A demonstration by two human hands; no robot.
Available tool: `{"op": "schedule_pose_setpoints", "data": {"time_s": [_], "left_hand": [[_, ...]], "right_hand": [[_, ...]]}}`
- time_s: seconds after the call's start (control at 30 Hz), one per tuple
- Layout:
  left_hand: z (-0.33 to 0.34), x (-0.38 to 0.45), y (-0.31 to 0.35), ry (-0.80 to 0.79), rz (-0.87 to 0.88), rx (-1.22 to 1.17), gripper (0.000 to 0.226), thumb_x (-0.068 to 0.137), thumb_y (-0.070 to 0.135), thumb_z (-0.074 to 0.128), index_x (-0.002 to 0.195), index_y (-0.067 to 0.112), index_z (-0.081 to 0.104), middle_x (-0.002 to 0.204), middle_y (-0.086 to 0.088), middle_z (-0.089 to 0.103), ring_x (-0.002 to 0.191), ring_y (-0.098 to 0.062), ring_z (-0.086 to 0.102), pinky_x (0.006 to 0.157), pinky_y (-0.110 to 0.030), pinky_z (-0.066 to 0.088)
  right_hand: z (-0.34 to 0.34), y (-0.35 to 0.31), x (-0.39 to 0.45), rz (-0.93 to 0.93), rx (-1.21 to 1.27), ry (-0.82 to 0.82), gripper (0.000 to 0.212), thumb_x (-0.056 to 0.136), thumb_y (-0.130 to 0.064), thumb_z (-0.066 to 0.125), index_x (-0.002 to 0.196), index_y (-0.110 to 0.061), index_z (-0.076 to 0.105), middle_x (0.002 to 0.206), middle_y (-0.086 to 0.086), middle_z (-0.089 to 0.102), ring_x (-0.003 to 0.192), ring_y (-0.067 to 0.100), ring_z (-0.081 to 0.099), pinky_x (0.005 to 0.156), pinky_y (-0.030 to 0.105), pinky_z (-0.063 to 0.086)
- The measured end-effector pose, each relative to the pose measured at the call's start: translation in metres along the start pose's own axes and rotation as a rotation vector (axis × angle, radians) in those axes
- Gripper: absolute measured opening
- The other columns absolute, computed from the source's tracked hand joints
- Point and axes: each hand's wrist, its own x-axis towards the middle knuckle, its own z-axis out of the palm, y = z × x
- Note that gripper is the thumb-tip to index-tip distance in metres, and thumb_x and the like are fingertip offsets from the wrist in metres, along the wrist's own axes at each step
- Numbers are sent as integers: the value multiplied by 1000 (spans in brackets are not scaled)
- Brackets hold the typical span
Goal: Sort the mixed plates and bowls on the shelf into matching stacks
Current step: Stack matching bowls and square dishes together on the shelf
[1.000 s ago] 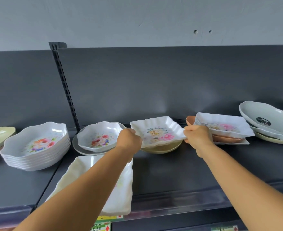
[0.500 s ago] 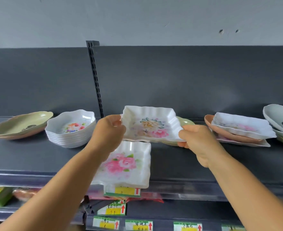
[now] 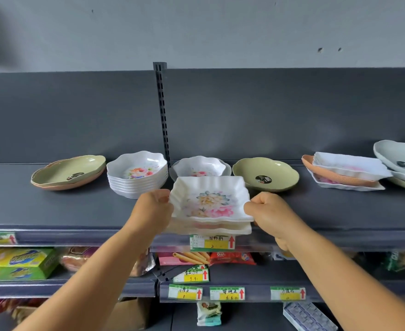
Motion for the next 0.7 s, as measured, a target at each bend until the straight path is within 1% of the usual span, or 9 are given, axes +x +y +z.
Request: {"op": "schedule_pose_setpoints", "data": {"time_s": [0.07,0.17,0.3,0.4,0.47,0.5,0.57,0.63,0.7], "left_hand": [[0,-2,-1,-22,1,4,46,85,-8,41,61,29,55,73,0,59,69,-21,45,53,-24,33],[0,0,-6,-31,-19,8,46,85,-8,42,58,29,46,67,5,50,73,-22,44,57,-27,32],[2,9,-14,-44,0,29,45,85,-10,44,60,27,37,72,1,42,75,-20,37,65,-27,32],[3,14,-17,-40,9,57,49,84,-12,46,62,30,35,67,9,41,83,-20,40,57,-22,31],[5,17,-17,-46,-19,54,42,84,-10,45,66,27,41,69,8,45,82,-21,43,59,-23,33],[6,17,-16,-47,-42,46,36,85,-9,44,74,25,47,73,5,49,77,-22,46,59,-23,35],[8,16,-13,-47,-65,51,30,85,-9,41,89,18,55,76,-1,55,66,-20,46,53,-23,35],[11,16,-12,-49,-65,77,24,83,-9,40,81,7,58,65,-3,49,63,-23,40,50,-25,29],[13,20,-12,-60,-87,79,24,83,-8,41,85,3,63,67,-7,50,67,-26,39,52,-26,30]], "right_hand": [[4,3,0,27,0,18,9,82,-8,52,81,-15,47,81,6,37,75,20,30,67,32,23],[9,6,2,58,29,16,10,79,-7,52,77,-15,47,79,6,35,75,21,29,68,34,24],[13,10,6,113,50,4,13,63,-13,52,60,-13,40,70,7,34,71,22,32,66,35,26],[14,18,12,132,79,-19,14,55,-17,52,67,-12,52,71,6,44,71,20,38,66,35,30],[16,19,14,129,100,-13,18,63,-13,57,80,-16,56,76,9,54,73,24,49,65,39,42],[16,17,13,142,106,-6,21,70,-9,60,88,-19,56,87,9,61,81,26,58,72,42,50],[16,17,16,144,122,-19,23,78,-3,59,93,-20,56,104,11,67,99,31,64,85,42,52],[14,17,20,147,125,-55,19,81,-2,59,89,-19,58,104,12,68,100,31,65,85,43,53],[11,20,27,177,143,-75,10,84,-8,60,89,-16,58,97,11,68,89,27,66,82,42,53]]}}
